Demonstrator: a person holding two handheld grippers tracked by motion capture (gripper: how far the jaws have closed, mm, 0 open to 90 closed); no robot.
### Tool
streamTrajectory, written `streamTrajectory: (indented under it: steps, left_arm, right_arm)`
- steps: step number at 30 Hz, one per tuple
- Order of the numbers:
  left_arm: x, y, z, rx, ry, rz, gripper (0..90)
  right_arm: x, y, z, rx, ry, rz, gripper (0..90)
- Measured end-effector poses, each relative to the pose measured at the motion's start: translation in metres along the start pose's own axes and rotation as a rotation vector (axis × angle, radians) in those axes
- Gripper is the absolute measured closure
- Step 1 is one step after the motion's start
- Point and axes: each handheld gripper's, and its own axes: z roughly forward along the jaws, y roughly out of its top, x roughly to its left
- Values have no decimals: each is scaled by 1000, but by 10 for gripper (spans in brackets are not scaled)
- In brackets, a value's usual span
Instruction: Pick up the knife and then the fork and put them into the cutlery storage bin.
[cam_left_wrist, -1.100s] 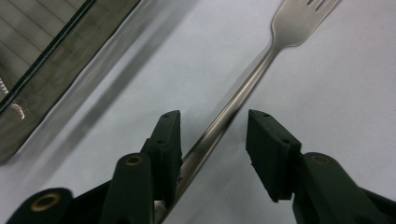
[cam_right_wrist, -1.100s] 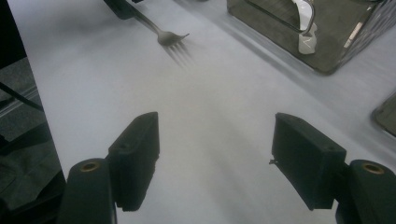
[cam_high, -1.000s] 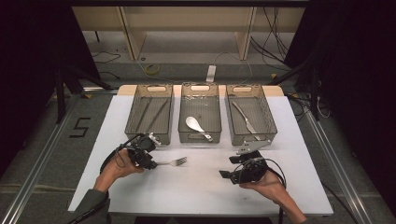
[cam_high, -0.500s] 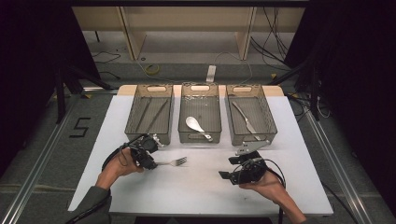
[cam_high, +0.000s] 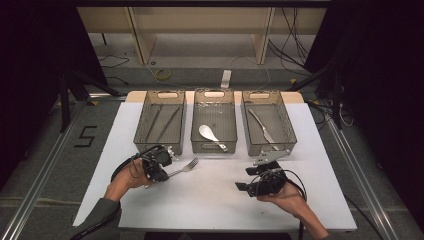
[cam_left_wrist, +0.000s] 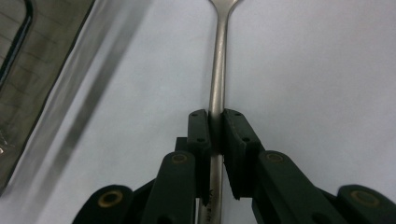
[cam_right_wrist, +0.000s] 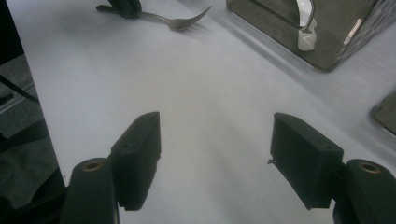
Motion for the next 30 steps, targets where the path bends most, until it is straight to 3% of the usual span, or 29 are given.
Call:
streamTrajectory:
  steps: [4,11,17,19,21,30]
  left_arm:
    - [1,-2,0,-15,-8,-4,816]
    - [3,-1,-5,-55,-48,-72,822]
    - [0,2,-14,-72,-109,-94,830]
    - [-1,4,-16,-88,-102,-117,871]
    - [-1,4,-16,-78,-127,-111,870]
    - [-3,5,-12,-69,-105,-107,870]
  right_arm:
    - [0,0,0,1,1,1,343]
    - [1,2,-2,-17,7,-7,344]
    - [4,4,-2,-30,19,-18,344]
    - [6,5,-1,-29,24,-19,344]
    - [6,5,-1,-26,26,-22,344]
    - [7,6,1,-18,35,-19,343]
